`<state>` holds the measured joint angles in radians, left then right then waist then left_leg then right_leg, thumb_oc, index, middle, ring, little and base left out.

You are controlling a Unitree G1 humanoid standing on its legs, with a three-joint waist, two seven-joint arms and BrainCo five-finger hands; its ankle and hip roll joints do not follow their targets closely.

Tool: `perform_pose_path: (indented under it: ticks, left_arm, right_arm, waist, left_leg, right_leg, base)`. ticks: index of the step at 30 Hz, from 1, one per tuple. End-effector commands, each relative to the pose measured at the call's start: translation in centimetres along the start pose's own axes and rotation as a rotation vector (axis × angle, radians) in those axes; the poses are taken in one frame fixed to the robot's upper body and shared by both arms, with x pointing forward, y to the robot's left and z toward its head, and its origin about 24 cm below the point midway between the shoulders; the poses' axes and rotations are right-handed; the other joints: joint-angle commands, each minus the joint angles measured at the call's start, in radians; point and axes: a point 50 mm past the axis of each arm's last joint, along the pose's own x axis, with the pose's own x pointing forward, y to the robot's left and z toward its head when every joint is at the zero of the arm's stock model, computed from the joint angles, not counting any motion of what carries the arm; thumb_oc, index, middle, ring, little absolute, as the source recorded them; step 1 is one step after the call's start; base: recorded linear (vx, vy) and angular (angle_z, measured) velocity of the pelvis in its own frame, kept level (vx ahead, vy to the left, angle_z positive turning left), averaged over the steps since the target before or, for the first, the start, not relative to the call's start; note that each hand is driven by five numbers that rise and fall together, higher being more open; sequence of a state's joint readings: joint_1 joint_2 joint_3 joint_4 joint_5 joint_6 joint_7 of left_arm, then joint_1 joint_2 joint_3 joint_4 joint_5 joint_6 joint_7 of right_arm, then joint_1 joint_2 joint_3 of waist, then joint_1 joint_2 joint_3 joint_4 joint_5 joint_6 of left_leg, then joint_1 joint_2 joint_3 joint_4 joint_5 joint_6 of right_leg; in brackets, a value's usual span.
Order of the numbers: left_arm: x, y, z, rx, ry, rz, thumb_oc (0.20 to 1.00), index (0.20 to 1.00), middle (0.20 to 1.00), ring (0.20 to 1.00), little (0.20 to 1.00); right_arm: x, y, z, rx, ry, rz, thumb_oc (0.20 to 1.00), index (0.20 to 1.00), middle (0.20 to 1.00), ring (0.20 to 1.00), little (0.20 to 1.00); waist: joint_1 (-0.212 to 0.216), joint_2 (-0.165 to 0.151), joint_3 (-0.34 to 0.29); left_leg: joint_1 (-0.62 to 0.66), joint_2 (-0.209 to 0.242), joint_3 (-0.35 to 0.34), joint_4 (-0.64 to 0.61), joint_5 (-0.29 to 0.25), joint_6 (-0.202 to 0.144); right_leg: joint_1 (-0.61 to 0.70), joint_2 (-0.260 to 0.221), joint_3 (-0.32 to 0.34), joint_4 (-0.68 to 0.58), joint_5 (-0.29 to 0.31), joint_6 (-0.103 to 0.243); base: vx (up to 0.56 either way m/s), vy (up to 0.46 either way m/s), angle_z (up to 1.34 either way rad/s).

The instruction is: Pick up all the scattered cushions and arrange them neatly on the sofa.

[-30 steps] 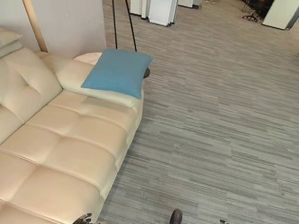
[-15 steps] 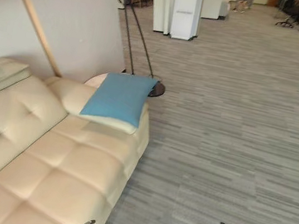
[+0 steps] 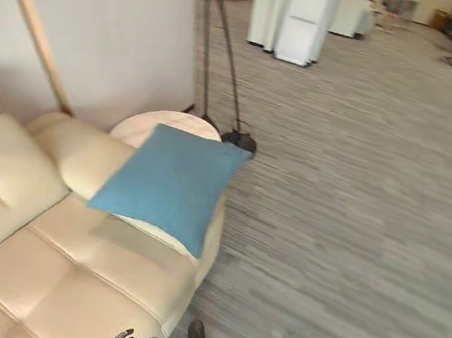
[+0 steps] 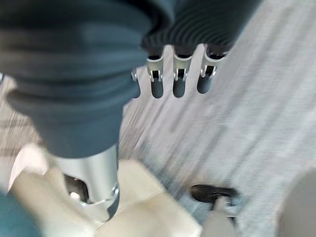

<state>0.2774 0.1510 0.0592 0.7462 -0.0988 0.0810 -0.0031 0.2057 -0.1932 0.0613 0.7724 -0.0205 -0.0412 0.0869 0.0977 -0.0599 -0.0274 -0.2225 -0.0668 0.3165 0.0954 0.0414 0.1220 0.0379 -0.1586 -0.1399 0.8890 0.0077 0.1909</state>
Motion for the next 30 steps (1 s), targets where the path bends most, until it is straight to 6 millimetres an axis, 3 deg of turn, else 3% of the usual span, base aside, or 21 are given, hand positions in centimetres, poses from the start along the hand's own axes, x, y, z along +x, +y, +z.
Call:
perform_pose_path:
  ticks: [1, 2, 4, 5, 6, 7, 9, 10, 12, 13, 15, 16, 18, 21, 22, 24, 25, 30]
  left_arm:
    - [0.2, -3.2, 2.7, 0.014, -0.124, -0.083, 1.0, 1.0, 1.0, 1.0, 1.0]
    - [0.2, -3.2, 2.7, 0.014, -0.124, -0.082, 1.0, 1.0, 1.0, 1.0, 1.0]
    - [0.2, -3.5, 3.0, 0.031, -0.132, -0.102, 1.0, 1.0, 1.0, 1.0, 1.0]
    - [0.2, -3.5, 3.0, 0.031, -0.132, -0.102, 1.0, 1.0, 1.0, 1.0, 1.0]
    - [0.4, -3.7, 3.7, 0.035, -0.144, -0.108, 1.0, 1.0, 1.0, 1.0, 1.0]
    - [0.4, -3.7, 3.7, 0.035, -0.143, -0.109, 1.0, 1.0, 1.0, 1.0, 1.0]
    - [0.4, -3.7, 3.7, 0.036, -0.139, -0.113, 1.0, 1.0, 1.0, 1.0, 1.0]
    - [0.3, -3.7, 3.6, 0.028, -0.131, -0.114, 1.0, 1.0, 1.0, 1.0, 1.0]
    - [0.1, -3.6, 2.8, 0.025, -0.111, -0.106, 1.0, 1.0, 1.0, 1.0, 1.0]
    - [0.0, -3.3, 2.3, 0.014, -0.099, -0.098, 1.0, 1.0, 1.0, 1.0, 1.0]
    - [0.0, -3.3, 2.2, 0.016, -0.095, -0.098, 1.0, 1.0, 1.0, 1.0, 1.0]
    - [-0.1, -3.4, 1.9, 0.017, -0.088, -0.105, 1.0, 1.0, 1.0, 1.0, 1.0]
    - [-0.1, -3.4, 2.1, 0.021, -0.092, -0.106, 1.0, 1.0, 1.0, 1.0, 1.0]
    - [0.0, -3.5, 2.4, 0.024, -0.099, -0.111, 1.0, 1.0, 1.0, 1.0, 1.0]
    - [0.1, -3.7, 2.7, 0.026, -0.105, -0.115, 1.0, 1.0, 1.0, 1.0, 1.0]
    - [0.4, -4.3, 3.7, 0.033, -0.126, -0.129, 1.0, 1.0, 1.0, 1.0, 1.0]
    - [0.4, -4.3, 3.7, 0.033, -0.126, -0.13, 1.0, 1.0, 1.0, 1.0, 1.0]
    - [0.6, -5.3, 4.3, 0.04, -0.135, -0.158, 1.0, 1.0, 1.0, 1.0, 1.0]
  right_arm:
    - [-0.2, -2.0, 3.4, -0.014, -0.162, -0.051, 1.0, 1.0, 1.0, 1.0, 1.0]
    - [-0.2, -2.0, 3.4, -0.013, -0.162, -0.051, 1.0, 1.0, 1.0, 1.0, 1.0]
    - [-0.3, -1.9, 3.7, -0.01, -0.182, -0.052, 1.0, 1.0, 1.0, 1.0, 1.0]
    - [-0.3, -1.9, 3.7, -0.009, -0.182, -0.051, 1.0, 1.0, 1.0, 1.0, 1.0]
    - [-0.3, -1.9, 3.6, -0.001, -0.181, -0.058, 1.0, 1.0, 1.0, 1.0, 1.0]
    - [-0.3, -2.0, 3.6, -0.001, -0.181, -0.058, 1.0, 1.0, 1.0, 1.0, 1.0]
    - [-0.3, -2.1, 3.5, -0.002, -0.182, -0.063, 1.0, 1.0, 1.0, 1.0, 1.0]
    - [-0.3, -2.3, 3.4, -0.004, -0.18, -0.07, 1.0, 1.0, 1.0, 1.0, 1.0]
    - [-0.2, -2.1, 3.3, -0.012, -0.174, -0.066, 1.0, 1.0, 1.0, 1.0, 1.0]
    - [-0.1, -1.9, 3.3, -0.017, -0.165, -0.064, 1.0, 1.0, 1.0, 1.0, 1.0]
    - [0.0, -1.8, 3.3, -0.018, -0.167, -0.06, 1.0, 1.0, 1.0, 1.0, 1.0]
    - [0.2, -1.7, 3.6, -0.024, -0.17, -0.056, 1.0, 1.0, 1.0, 1.0, 1.0]
    - [0.2, -1.5, 3.8, -0.023, -0.175, -0.054, 1.0, 1.0, 1.0, 1.0, 1.0]
    - [0.4, -1.5, 4.1, -0.027, -0.181, -0.053, 1.0, 1.0, 1.0, 1.0, 1.0]
    - [0.5, -1.5, 4.3, -0.027, -0.184, -0.052, 1.0, 1.0, 1.0, 1.0, 1.0]
    - [0.5, -1.4, 4.6, -0.015, -0.193, -0.057, 1.0, 1.0, 1.0, 1.0, 1.0]
    - [0.5, -1.4, 4.6, -0.015, -0.193, -0.057, 1.0, 1.0, 1.0, 1.0, 1.0]
    - [0.5, -1.2, 4.0, 0.017, -0.185, -0.059, 1.0, 1.0, 1.0, 1.0, 1.0]
  waist:
    - [-0.038, 0.088, 0.001]
    - [-0.041, 0.086, 0.003]
    - [-0.066, 0.073, 0.007]
    - [-0.068, 0.073, 0.012]
    - [-0.083, 0.068, 0.016]
    - [-0.085, 0.07, 0.018]
    - [-0.093, 0.066, 0.021]
    - [-0.093, 0.055, 0.017]
    - [-0.091, 0.046, 0.007]
    - [-0.088, 0.042, 0.004]
    - [-0.092, 0.043, 0.002]
    - [-0.084, 0.042, 0.006]
    - [-0.084, 0.038, 0.006]
    - [-0.081, 0.037, 0.01]
    - [-0.081, 0.036, 0.013]
    - [-0.094, 0.039, 0.011]
    - [-0.093, 0.039, 0.012]
    - [-0.126, 0.053, 0.006]
  left_leg:
    - [0.137, 0.081, -0.237, -0.183, 0.082, -0.062]
    - [0.14, 0.079, -0.239, -0.183, 0.081, -0.062]
    - [0.174, 0.053, -0.321, -0.183, 0.053, -0.065]
    - [0.18, 0.054, -0.323, -0.183, 0.051, -0.065]
    - [0.193, 0.038, -0.386, -0.183, 0.035, -0.069]
    - [0.195, 0.039, -0.389, -0.183, 0.034, -0.069]
    - [0.211, 0.029, -0.456, -0.183, 0.023, -0.074]
    - [0.223, 0.021, -0.514, -0.183, 0.012, -0.085]
    - [0.228, 0.025, -0.547, -0.183, 0.002, -0.099]
    - [0.225, 0.044, -0.577, -0.183, -0.011, -0.132]
    - [0.227, 0.059, -0.59, -0.183, -0.018, -0.147]
    - [0.233, 0.082, -0.6, -0.171, -0.033, -0.175]
    - [0.222, 0.087, -0.599, -0.156, -0.037, -0.186]
    - [0.203, 0.096, -0.574, -0.129, -0.041, -0.2]
    - [0.192, 0.104, -0.523, -0.121, -0.037, -0.203]
    - [0.18, 0.127, -0.343, -0.115, -0.031, -0.2]
    - [0.181, 0.128, -0.342, -0.115, -0.032, -0.2]
    - [0.199, 0.163, -0.141, -0.123, -0.019, -0.197]
  right_leg:
    - [-0.145, 0.06, -0.011, -0.463, -0.103, -0.084]
    - [-0.141, 0.058, -0.013, -0.461, -0.107, -0.084]
    - [-0.192, 0.104, 0.117, -0.692, -0.081, -0.094]
    - [-0.184, 0.105, 0.115, -0.695, -0.081, -0.094]
    - [-0.251, 0.118, 0.23, -0.804, -0.011, -0.082]
    - [-0.245, 0.118, 0.227, -0.808, -0.011, -0.082]
    - [-0.279, 0.137, 0.328, -0.848, 0.035, -0.058]
    - [-0.246, 0.137, 0.352, -0.896, 0.052, -0.062]
    - [-0.191, 0.125, 0.319, -0.942, 0.064, -0.098]
    - [-0.155, 0.129, 0.272, -0.976, 0.073, -0.136]
    - [-0.144, 0.133, 0.245, -0.976, 0.065, -0.151]
    - [-0.118, 0.145, 0.21, -0.976, 0.06, -0.181]
    - [-0.113, 0.144, 0.188, -0.976, 0.059, -0.188]
    - [-0.102, 0.138, 0.148, -0.976, 0.053, -0.196]
    - [-0.096, 0.132, 0.123, -0.976, 0.05, -0.196]
    - [-0.09, 0.12, 0.067, -0.976, 0.043, -0.203]
    - [-0.089, 0.12, 0.068, -0.976, 0.043, -0.203]
    - [-0.079, 0.119, 0.014, -0.976, 0.033, -0.204]
  base:
    - [0.4, -0.003, 1.15]
    - [0.49, -0.042, 1.62]
    - [0.31, -0.077, 1.54]
    - [0.34, -0.118, 1.55]
    - [0.18, -0.071, 1.16]
    - [0.26, -0.102, 1.3]
    - [0.22, -0.126, 1.26]
    - [0.27, -0.208, 0.63]
    - [0.22, -0.312, 0.19]
    - [0.13, -0.311, 0.88]
    - [0.1, -0.301, 1.43]
    - [0.09, -0.287, 1.73]
    - [0.04, -0.213, 1.05]
    - [0.01, -0.138, 0.42]
    - [-0.02, -0.12, -0.1]
    - [-0.05, -0.125, 0.05]
    - [-0.04, -0.049, 0.61]
    - [-0.02, -0.015, 0.43]
